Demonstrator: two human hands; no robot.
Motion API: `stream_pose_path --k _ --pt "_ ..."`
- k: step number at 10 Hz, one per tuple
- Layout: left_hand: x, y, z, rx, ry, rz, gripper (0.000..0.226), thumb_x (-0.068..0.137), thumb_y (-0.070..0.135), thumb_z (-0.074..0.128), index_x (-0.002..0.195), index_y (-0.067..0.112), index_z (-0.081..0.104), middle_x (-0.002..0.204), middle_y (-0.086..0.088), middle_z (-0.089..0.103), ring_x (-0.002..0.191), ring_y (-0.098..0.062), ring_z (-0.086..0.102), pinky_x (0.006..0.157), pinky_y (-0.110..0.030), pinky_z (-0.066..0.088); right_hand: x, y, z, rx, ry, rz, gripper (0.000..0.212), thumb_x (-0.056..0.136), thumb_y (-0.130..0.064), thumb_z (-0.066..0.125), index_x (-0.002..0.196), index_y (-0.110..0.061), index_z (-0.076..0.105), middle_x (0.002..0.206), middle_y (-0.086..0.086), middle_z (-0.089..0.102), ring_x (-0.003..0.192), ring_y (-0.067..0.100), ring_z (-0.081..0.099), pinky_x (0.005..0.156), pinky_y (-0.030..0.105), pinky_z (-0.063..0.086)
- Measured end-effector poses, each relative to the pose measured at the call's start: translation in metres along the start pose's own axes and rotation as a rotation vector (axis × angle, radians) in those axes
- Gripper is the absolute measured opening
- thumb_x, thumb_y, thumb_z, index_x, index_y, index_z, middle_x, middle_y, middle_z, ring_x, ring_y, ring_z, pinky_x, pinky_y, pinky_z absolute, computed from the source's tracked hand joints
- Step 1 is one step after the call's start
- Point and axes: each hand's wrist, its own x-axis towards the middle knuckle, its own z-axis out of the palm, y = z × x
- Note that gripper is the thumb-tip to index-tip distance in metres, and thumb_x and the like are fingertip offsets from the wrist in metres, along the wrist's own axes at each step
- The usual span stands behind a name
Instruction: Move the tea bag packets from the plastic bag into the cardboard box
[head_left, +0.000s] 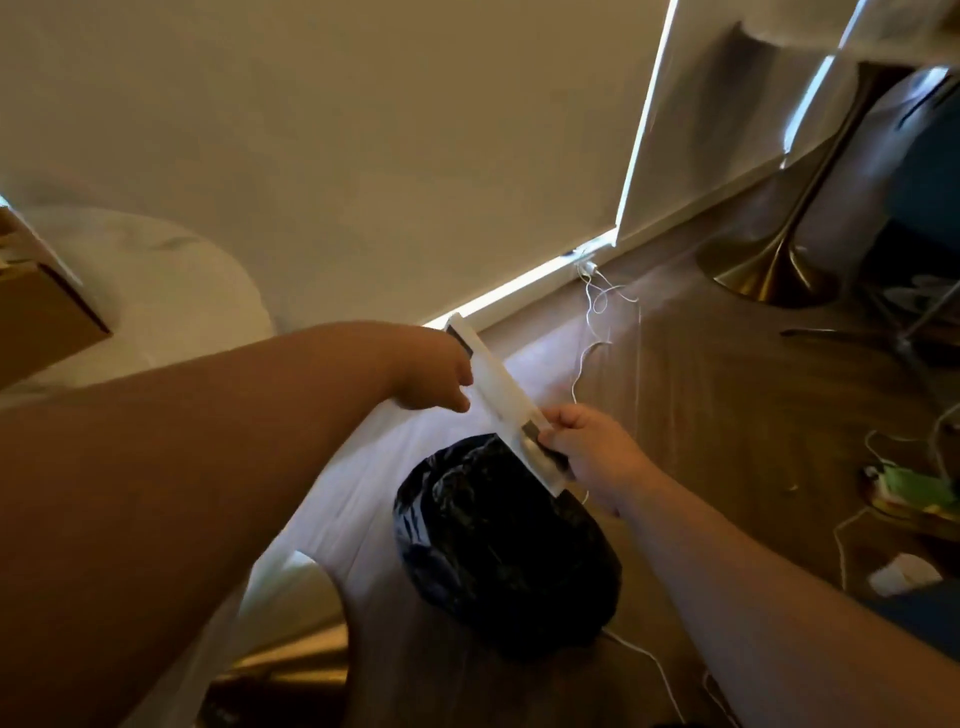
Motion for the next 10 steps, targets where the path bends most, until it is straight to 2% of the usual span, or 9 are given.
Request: stream_pose_path --k 2,3,4,5,6,7,8,9,10 --pt "0.03 0.015 0.021 0.202 -0.176 -0.047 0.055 0.1 0.044 0.044 0.148 0.016 0.038 0.145 -0.003 0.049 0.131 -0.024 0.047 0.106 -0.037 0.038 0.046 0.125 0.004 -0.407 -0.032 0.264 0.021 0.094 -0.011 0.052 0.095 -0.011 0.072 0.08 0.002 0.064 0.07 0.018 0.055 0.059 0.029 0.04" --pt "0.034 0.009 0.025 0.24 -0.268 -0.121 0.054 0.098 0.045 0.049 0.144 0.017 0.046 0.138 -0.004 0.056 0.127 -0.024 0.051 0.104 -0.038 0.039 0.058 0.169 0.011 -0.684 0.0 0.214 0.019 0.093 -0.011 0.048 0.106 -0.018 0.061 0.098 0.003 0.058 0.078 0.021 0.057 0.065 0.035 0.047" --pt "0.031 0.007 0.02 0.265 -0.297 -0.156 0.059 0.095 0.053 0.049 0.144 0.021 0.044 0.114 0.001 0.07 0.113 -0.019 0.061 0.1 -0.038 0.04 0.074 0.203 0.022 -1.175 -0.128 0.018 0.036 0.091 -0.009 0.046 0.125 -0.022 0.05 0.119 0.006 0.049 0.084 0.027 0.059 0.073 0.042 0.054" --pt "0.033 0.007 0.014 0.254 -0.278 -0.142 0.057 0.097 0.053 0.045 0.144 0.022 0.044 0.106 0.005 0.073 0.106 -0.014 0.064 0.097 -0.031 0.042 0.093 0.212 0.033 -1.262 -0.225 0.169 0.05 0.093 -0.003 0.043 0.142 -0.012 0.042 0.124 0.009 0.057 0.097 0.029 0.063 0.08 0.042 0.056" --pt "0.034 0.006 0.006 0.171 -0.288 -0.12 0.057 0.095 0.053 0.048 0.145 0.026 0.042 0.114 0.005 0.071 0.104 -0.013 0.066 0.101 -0.037 0.048 0.108 0.211 0.037 -1.359 -0.368 0.382 0.038 0.096 -0.001 0.046 0.131 -0.011 0.058 0.127 0.008 0.06 0.111 0.026 0.06 0.092 0.036 0.052" --pt "0.034 0.002 0.001 0.093 -0.288 -0.118 0.06 0.095 0.053 0.05 0.148 0.029 0.037 0.113 0.004 0.07 0.104 -0.013 0.065 0.1 -0.038 0.05 0.112 0.217 0.044 -1.456 -0.522 0.438 0.032 0.095 -0.006 0.047 0.121 -0.016 0.063 0.121 0.007 0.058 0.112 0.028 0.055 0.098 0.037 0.048" --pt "0.036 -0.003 0.002 0.102 -0.309 -0.116 0.06 0.095 0.054 0.049 0.148 0.028 0.038 0.111 0.004 0.071 0.106 -0.016 0.065 0.101 -0.039 0.049 0.116 0.225 0.051 -1.415 -0.558 0.445 0.031 0.092 -0.013 0.042 0.113 -0.013 0.066 0.117 0.008 0.059 0.103 0.028 0.056 0.094 0.04 0.048" --pt "0.036 -0.009 0.0 0.122 -0.28 -0.106 0.058 0.097 0.051 0.048 0.148 0.025 0.038 0.114 0.003 0.07 0.105 -0.016 0.065 0.101 -0.038 0.048 0.131 0.219 0.05 -1.193 -0.569 0.541 0.031 0.094 -0.021 0.036 0.098 -0.013 0.066 0.104 0.006 0.058 0.096 0.027 0.056 0.085 0.037 0.046" --pt "0.04 -0.01 0.007 0.137 -0.185 -0.086 0.049 0.099 0.047 0.045 0.141 0.021 0.049 0.116 0.003 0.07 0.109 -0.016 0.062 0.097 -0.031 0.043 0.136 0.211 0.05 -1.009 -0.446 0.486 0.028 0.094 -0.031 0.035 0.071 -0.021 0.047 0.077 0.0 0.044 0.074 0.023 0.048 0.075 0.037 0.038"
